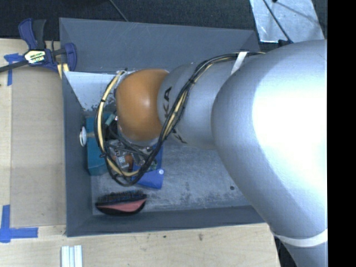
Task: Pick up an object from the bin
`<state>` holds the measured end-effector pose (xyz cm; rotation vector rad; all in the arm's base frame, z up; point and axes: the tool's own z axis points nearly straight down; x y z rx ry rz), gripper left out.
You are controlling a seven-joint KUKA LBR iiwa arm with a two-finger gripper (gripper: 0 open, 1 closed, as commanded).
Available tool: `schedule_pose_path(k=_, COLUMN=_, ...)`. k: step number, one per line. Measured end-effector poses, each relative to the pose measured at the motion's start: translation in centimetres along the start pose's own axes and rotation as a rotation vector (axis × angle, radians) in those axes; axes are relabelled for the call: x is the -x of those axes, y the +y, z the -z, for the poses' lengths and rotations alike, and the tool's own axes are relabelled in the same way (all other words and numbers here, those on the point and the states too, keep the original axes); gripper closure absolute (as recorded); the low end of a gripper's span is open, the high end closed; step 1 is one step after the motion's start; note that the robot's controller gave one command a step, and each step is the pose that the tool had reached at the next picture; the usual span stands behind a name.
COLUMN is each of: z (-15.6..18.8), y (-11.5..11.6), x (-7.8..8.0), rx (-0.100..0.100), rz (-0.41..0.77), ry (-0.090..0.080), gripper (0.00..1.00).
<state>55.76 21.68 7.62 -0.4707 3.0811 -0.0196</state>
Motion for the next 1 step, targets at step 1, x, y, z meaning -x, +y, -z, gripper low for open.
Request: schedule_pose_path(k=1, z=1.03, y=0.45, x=0.14, rx=0.005, rz=0.007, ry=0.011, gripper=1.00)
